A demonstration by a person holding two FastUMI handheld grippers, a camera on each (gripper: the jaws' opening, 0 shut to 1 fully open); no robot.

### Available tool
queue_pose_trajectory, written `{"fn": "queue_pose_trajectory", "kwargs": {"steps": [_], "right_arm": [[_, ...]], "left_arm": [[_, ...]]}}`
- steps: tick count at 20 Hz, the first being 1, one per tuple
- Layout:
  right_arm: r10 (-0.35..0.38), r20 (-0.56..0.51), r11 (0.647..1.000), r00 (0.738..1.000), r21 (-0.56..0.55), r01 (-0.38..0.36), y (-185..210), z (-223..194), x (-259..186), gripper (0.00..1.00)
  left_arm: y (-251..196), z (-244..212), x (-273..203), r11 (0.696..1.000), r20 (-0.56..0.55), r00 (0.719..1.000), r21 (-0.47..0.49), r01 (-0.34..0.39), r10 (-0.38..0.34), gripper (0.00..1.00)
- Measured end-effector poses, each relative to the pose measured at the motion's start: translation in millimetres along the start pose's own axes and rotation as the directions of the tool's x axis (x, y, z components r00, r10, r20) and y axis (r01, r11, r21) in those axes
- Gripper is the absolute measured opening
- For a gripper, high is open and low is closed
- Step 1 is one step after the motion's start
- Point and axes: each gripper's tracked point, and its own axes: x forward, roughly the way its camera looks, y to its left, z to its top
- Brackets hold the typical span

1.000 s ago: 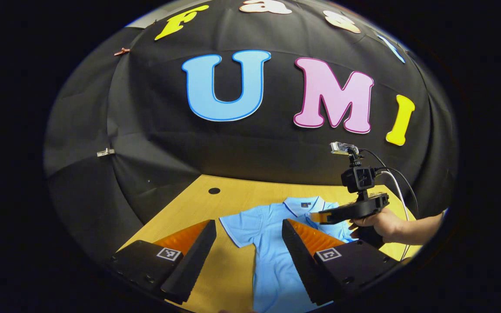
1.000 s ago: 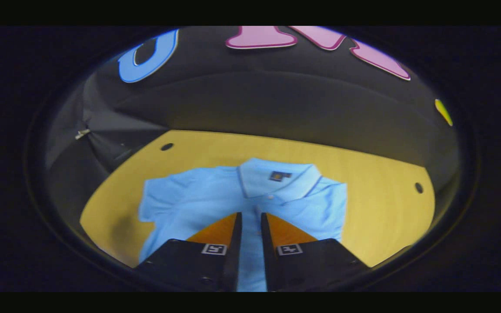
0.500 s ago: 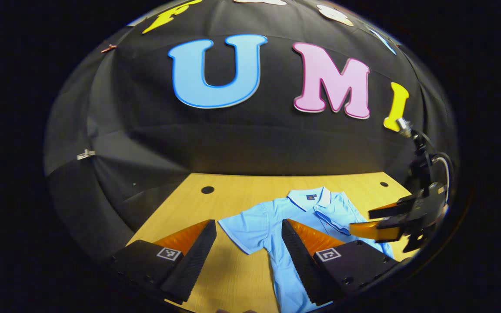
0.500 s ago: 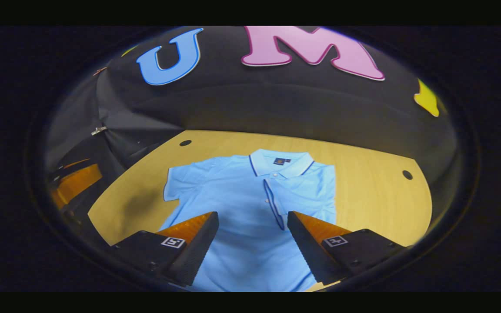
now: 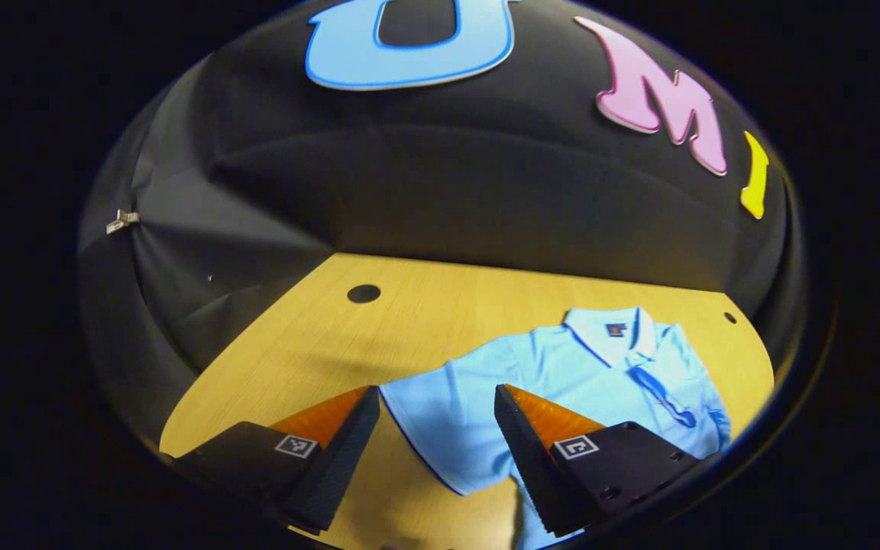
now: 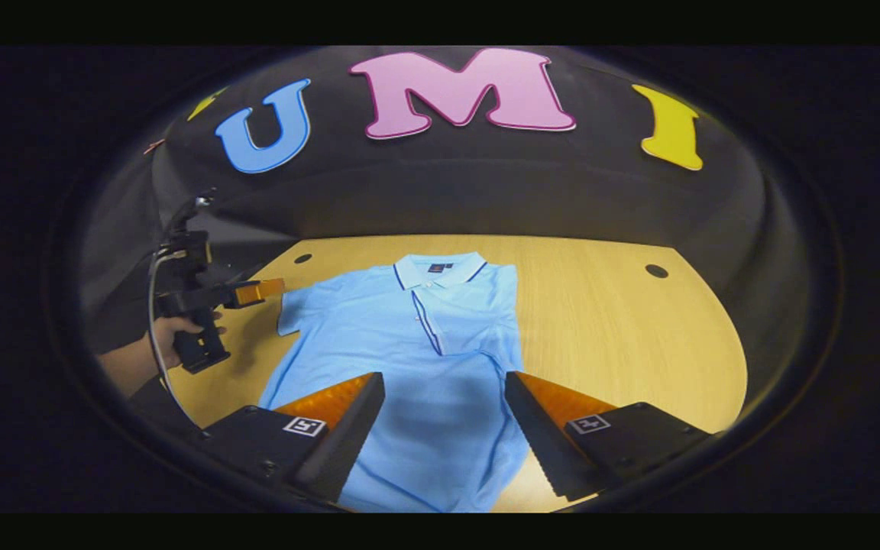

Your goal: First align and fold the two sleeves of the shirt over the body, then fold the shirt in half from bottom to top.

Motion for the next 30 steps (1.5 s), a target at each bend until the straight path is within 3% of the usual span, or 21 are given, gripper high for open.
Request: {"fn": "queue_pose_trajectory", "kwargs": {"steps": [7,11,12,15,17,18,21,22,24,30], "right_arm": [[-0.044,0.002,0.999,0.999,0.017,0.044,-33.4,-13.0,-18.5,0.98],[-0.046,-0.022,0.999,0.999,0.005,0.047,-38.6,-25.6,-14.6,0.98],[-0.038,-0.024,0.999,0.999,0.009,0.038,-36.2,-27.3,-13.2,0.99],[-0.027,-0.037,1.0,0.999,0.014,0.028,-34.4,-35.5,-9.3,0.98],[-0.019,-0.046,0.999,0.999,0.025,0.02,-33.9,-39.7,-7.1,0.98],[-0.018,-0.049,0.999,0.999,0.03,0.019,-35.0,-40.8,-6.2,0.98],[-0.021,-0.057,0.999,0.998,0.041,0.023,-44.1,-42.3,-7.0,0.98],[-0.024,-0.055,0.999,0.998,0.046,0.027,-48.7,-41.2,-7.7,0.98],[-0.029,-0.05,0.998,0.998,0.053,0.032,-55.4,-40.5,-10.8,0.98],[-0.053,-0.04,0.994,0.998,0.091,0.057,-74.3,-41.8,-23.2,0.98]], "left_arm": [[7.4,-29.8,42.3,0.999,-0.118,0.993,-0.045,-0.01,0.005,0.95],[7.1,-29.2,51.4,0.999,-0.125,0.992,0.033,-0.016,0.02,0.86],[2.1,-29.4,51.6,0.999,-0.128,0.992,0.042,0.003,0.003,0.79],[-11.0,-28.5,56.1,0.996,-0.134,0.99,0.072,0.046,-0.036,0.4],[-13.1,-26.7,55.6,0.995,-0.127,0.992,0.093,0.03,-0.018,0.14],[-14.2,-27.1,55.2,0.995,-0.126,0.992,0.099,0.027,-0.015,0.08],[-19.6,-22.8,54.8,0.996,-0.139,0.99,0.083,0.026,-0.015,0.07],[-20.6,-18.8,52.3,0.997,-0.144,0.989,0.078,0.024,-0.012,0.02],[-31.0,-2.1,47.5,0.997,-0.129,0.991,0.071,0.032,-0.022,0.06],[-125.1,58.5,12.6,0.98,-0.039,0.984,0.091,0.178,-0.175,0.06]]}}
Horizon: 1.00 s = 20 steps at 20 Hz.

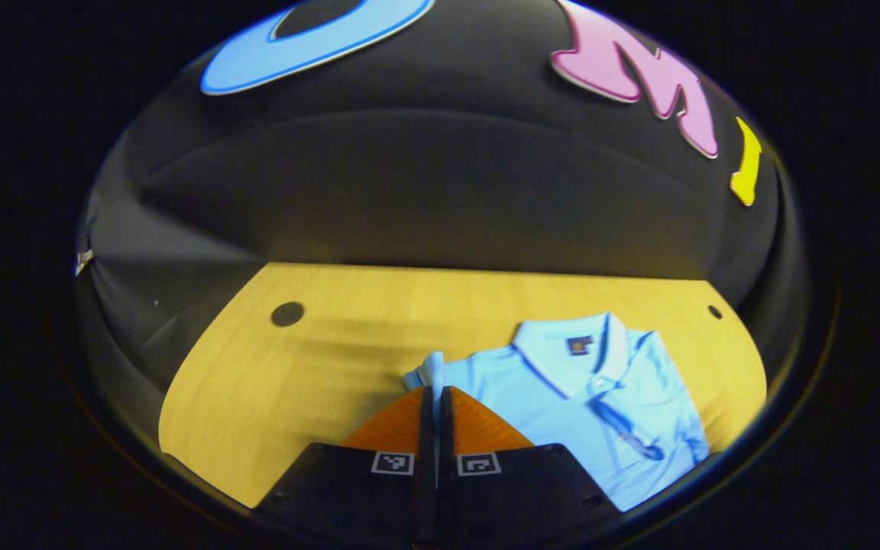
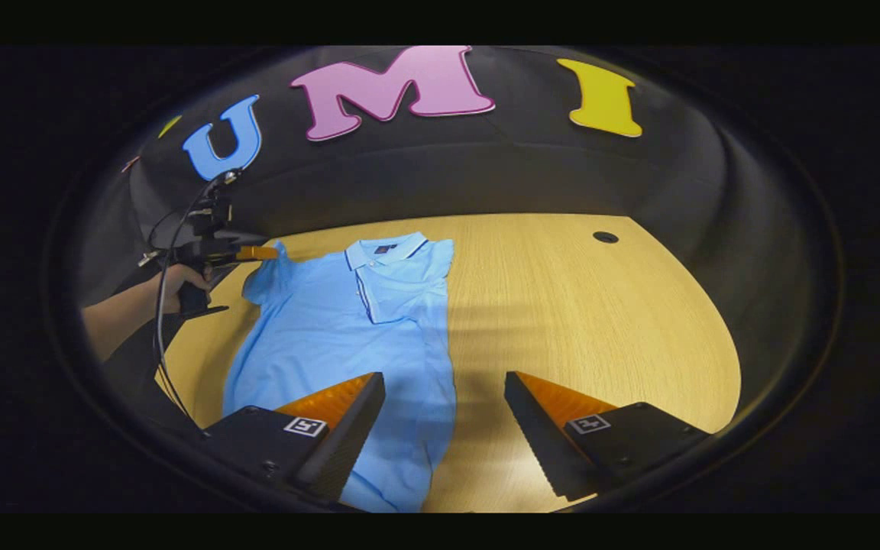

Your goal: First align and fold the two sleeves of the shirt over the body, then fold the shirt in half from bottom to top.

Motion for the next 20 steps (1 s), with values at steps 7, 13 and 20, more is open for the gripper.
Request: {"fn": "queue_pose_trajectory", "kwargs": {"steps": [7,13,20], "right_arm": [[-0.035,0.037,0.998,0.999,0.055,0.033,-10.3,2.8,-19.7,0.98],[-0.051,0.024,0.996,0.998,0.076,0.049,-3.0,-21.9,-45.7,0.98],[-0.033,-0.094,0.996,0.995,0.08,0.041,26.4,-94.8,-73.4,0.98]], "left_arm": [[-126.5,-4.3,-26.7,0.973,-0.02,0.973,0.005,0.23,-0.23,0.25],[-118.3,-24.0,-94.1,0.971,0.019,0.971,0.009,0.239,-0.239,0.96],[-62.3,-108.4,-221.8,0.984,-0.016,0.985,0.054,0.171,-0.17,0.97]]}}
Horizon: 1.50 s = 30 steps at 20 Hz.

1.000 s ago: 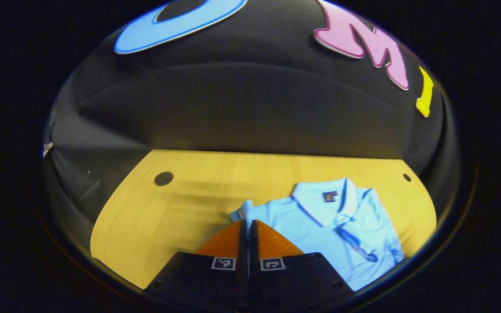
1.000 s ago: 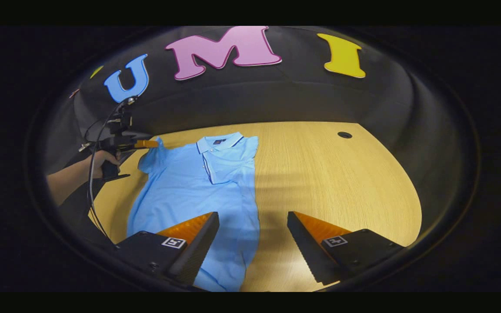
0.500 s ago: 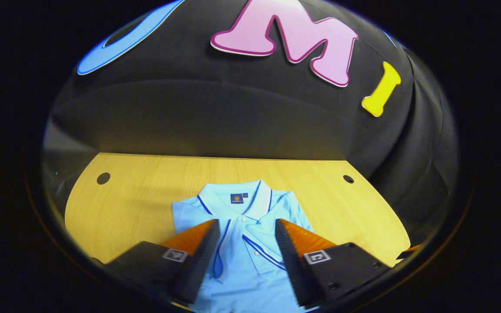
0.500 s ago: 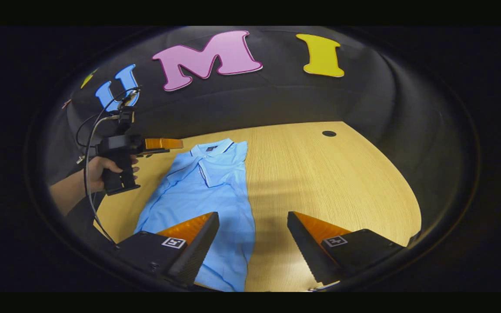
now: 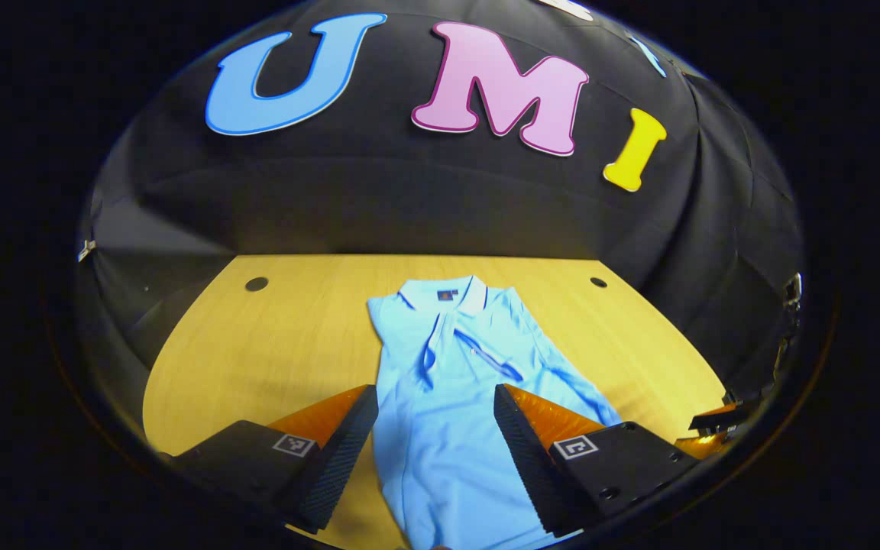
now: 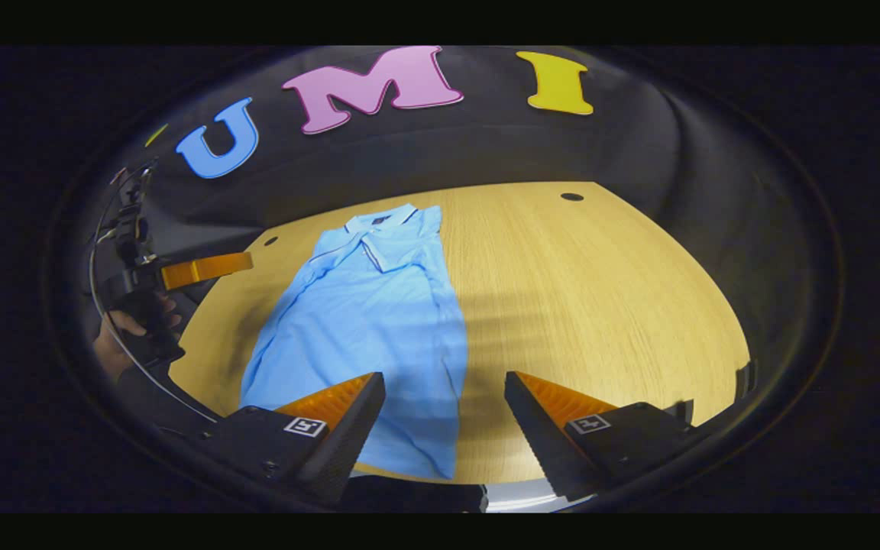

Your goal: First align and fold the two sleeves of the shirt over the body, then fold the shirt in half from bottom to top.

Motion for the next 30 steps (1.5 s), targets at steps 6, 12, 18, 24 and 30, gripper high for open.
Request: {"fn": "queue_pose_trajectory", "kwargs": {"steps": [6,12,18,24,30], "right_arm": [[0.008,-0.089,1.0,0.996,-0.029,-0.011,20.3,-63.9,-9.6,0.98],[-0.037,-0.136,0.998,0.99,-0.054,0.03,13.2,-100.1,2.3,0.98],[-0.069,-0.132,0.993,0.989,-0.109,0.055,9.6,-104.7,11.1,0.98],[-0.092,-0.152,0.981,0.984,-0.181,0.064,13.1,-108.2,13.0,0.9],[-0.072,-0.201,0.987,0.977,-0.159,0.04,14.0,-104.6,14.2,0.46]], "left_arm": [[-5.2,-105.3,-77.5,0.999,-0.112,0.993,0.026,-0.025,0.028,0.97],[-13.1,-188.3,-91.7,0.996,-0.225,0.973,0.089,-0.025,0.044,0.97],[-13.5,-224.6,-91.6,0.995,-0.307,0.949,0.084,-0.047,0.071,0.92],[-22.1,-227.6,-85.1,0.995,-0.304,0.95,0.091,-0.042,0.068,0.85],[-38.6,-224.7,-80.1,0.997,-0.34,0.939,0.066,-0.031,0.052,0.31]]}}
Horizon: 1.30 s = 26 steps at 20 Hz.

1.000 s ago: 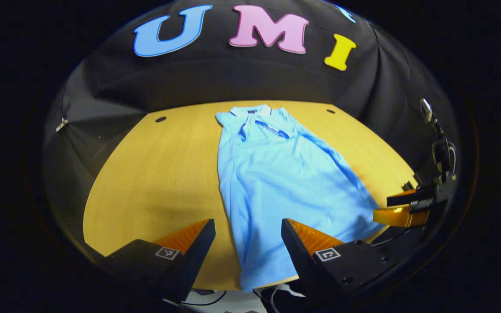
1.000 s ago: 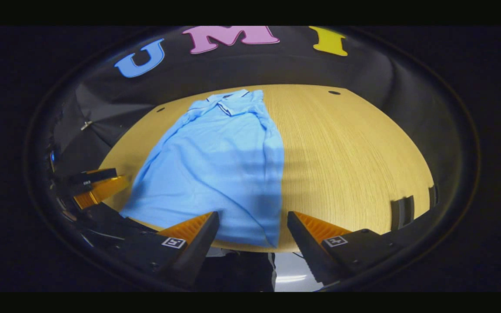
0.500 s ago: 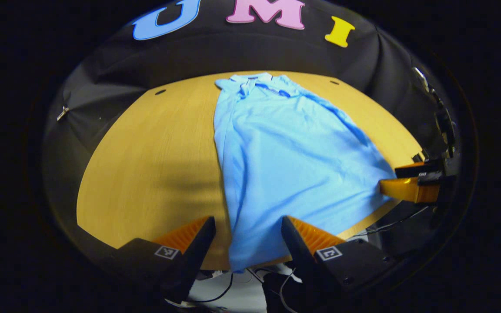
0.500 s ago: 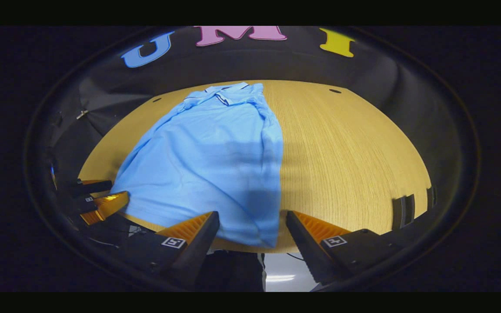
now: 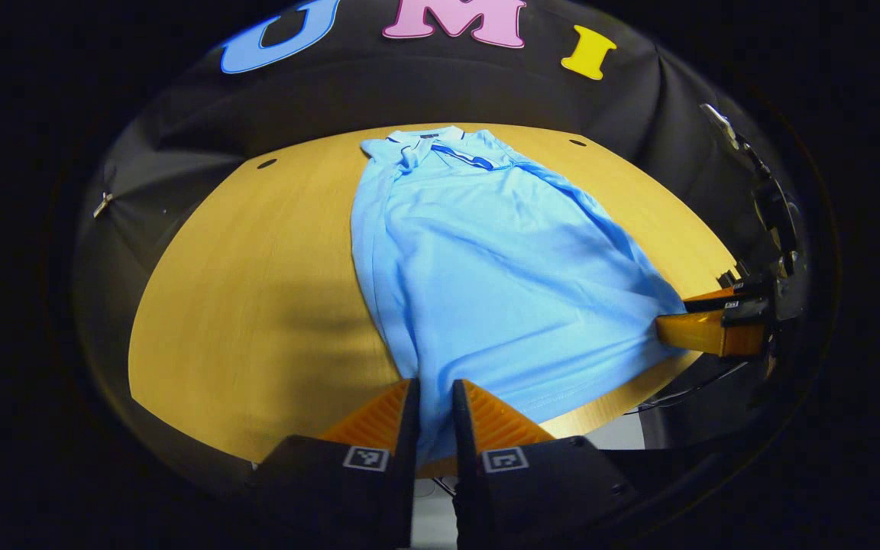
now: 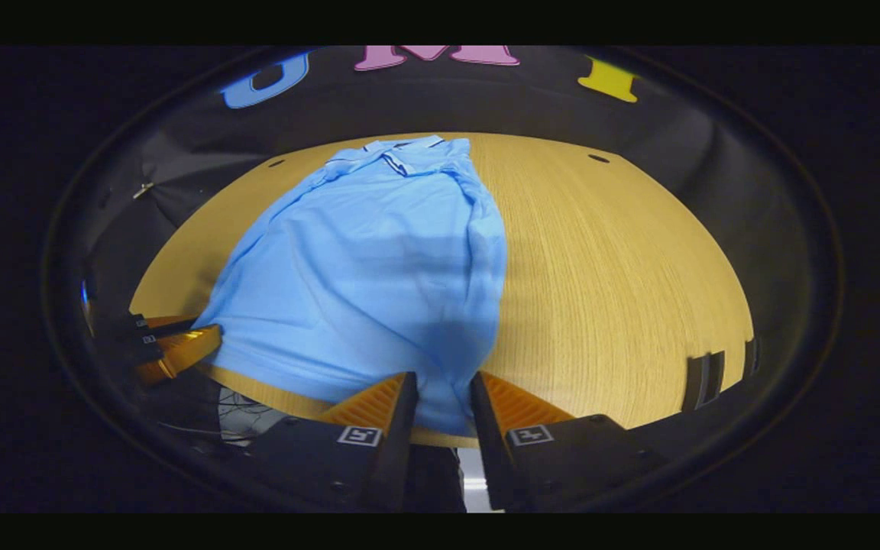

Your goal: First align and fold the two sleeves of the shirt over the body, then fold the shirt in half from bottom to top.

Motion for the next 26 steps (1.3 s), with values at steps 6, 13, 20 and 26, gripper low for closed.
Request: {"fn": "queue_pose_trajectory", "kwargs": {"steps": [6,13,20,26], "right_arm": [[0.065,-0.026,0.996,0.998,-0.051,-0.067,6.1,3.3,2.2,0.1],[0.111,-0.015,0.993,0.994,-0.049,-0.111,5.2,33.5,-14.8,0.07],[0.168,0.095,0.985,0.981,-0.052,-0.163,20.3,140.1,-23.1,0.02],[0.193,0.184,0.981,0.964,-0.053,-0.186,22.8,238.2,-15.7,0.01]], "left_arm": [[-8.6,6.3,2.6,0.997,-0.024,0.999,-0.061,0.038,-0.04,0.07],[-3.2,39.1,-13.1,0.987,-0.02,0.998,-0.145,0.063,-0.067,0.06],[20.5,124.3,-22.5,0.989,0.056,0.998,-0.141,0.04,-0.032,0.06],[43.4,230.9,-22.6,0.992,0.126,0.992,-0.116,0.042,-0.027,0.06]]}}
